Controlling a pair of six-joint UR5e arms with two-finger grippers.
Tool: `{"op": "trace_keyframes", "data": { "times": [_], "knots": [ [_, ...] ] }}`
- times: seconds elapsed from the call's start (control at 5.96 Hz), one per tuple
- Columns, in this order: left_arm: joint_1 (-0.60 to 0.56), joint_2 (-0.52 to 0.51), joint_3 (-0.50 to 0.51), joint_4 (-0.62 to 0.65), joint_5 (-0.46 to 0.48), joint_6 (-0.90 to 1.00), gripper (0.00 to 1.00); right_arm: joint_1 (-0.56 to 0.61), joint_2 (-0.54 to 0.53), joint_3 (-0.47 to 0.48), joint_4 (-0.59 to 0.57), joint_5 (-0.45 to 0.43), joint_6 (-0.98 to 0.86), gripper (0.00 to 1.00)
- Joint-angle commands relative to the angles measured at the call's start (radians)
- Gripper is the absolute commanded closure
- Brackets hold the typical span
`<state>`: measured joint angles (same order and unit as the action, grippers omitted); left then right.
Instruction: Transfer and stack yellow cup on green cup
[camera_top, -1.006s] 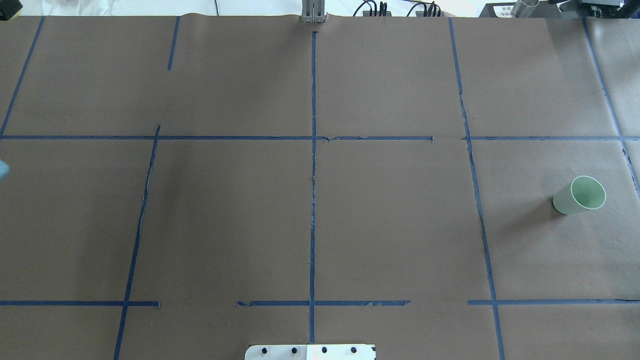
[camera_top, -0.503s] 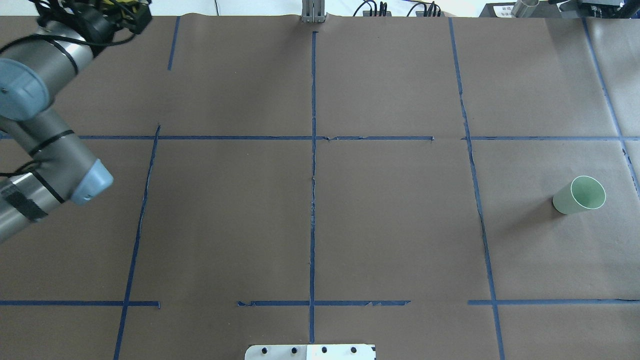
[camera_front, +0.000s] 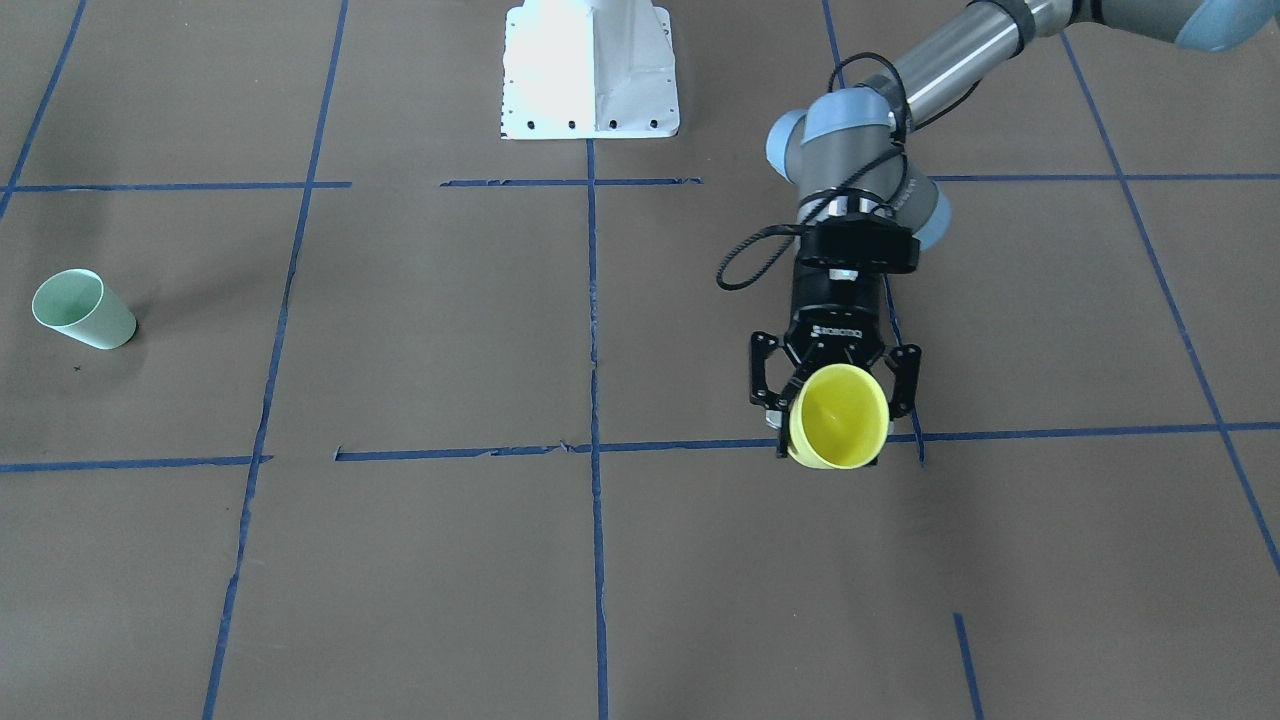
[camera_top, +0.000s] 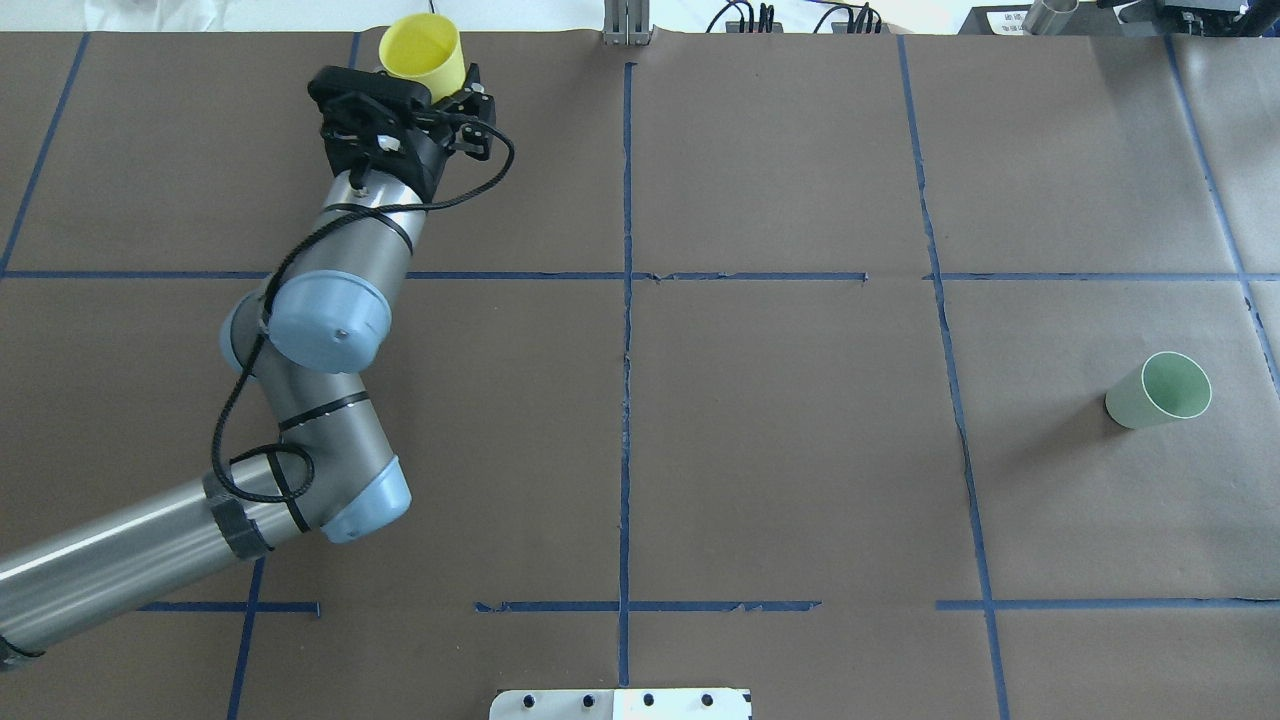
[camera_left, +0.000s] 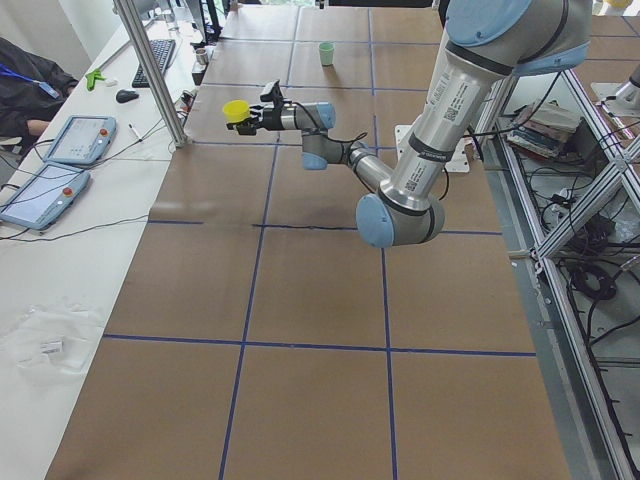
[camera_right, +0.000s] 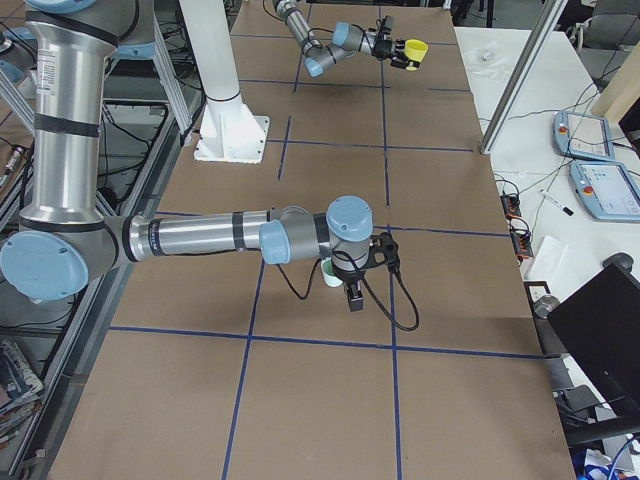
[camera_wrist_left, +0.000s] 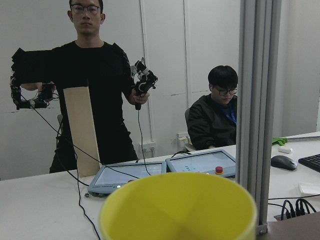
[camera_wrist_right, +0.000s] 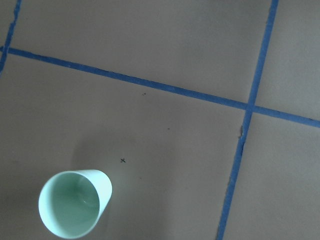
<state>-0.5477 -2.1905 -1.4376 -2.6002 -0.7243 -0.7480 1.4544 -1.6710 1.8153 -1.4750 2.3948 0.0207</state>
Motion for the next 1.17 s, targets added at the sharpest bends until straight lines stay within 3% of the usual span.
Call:
{"op": "trace_keyframes", "data": {
  "times": [0.0,0.17,0.67,0.84,1.01],
  "knots": [
    [0.081,-0.099,0.000,0.256,0.144,-0.186,0.55,-0.069,0.104,0.005,-0.004,0.001,0.179,0.00],
    [0.109,-0.148,0.000,0.391,0.163,-0.277,0.55,-0.124,0.184,0.009,-0.017,0.001,0.306,0.00],
    [0.170,-0.186,0.040,0.417,0.212,-0.312,0.55,-0.212,0.549,0.010,-0.449,-0.002,0.360,0.00],
    [0.175,-0.249,0.130,0.416,0.261,-0.342,0.55,-0.241,0.624,0.009,-0.523,0.000,0.393,0.00],
    [0.190,-0.270,0.166,0.416,0.288,-0.343,0.55,-0.276,0.675,0.007,-0.525,0.001,0.483,0.00]
  ]
}}
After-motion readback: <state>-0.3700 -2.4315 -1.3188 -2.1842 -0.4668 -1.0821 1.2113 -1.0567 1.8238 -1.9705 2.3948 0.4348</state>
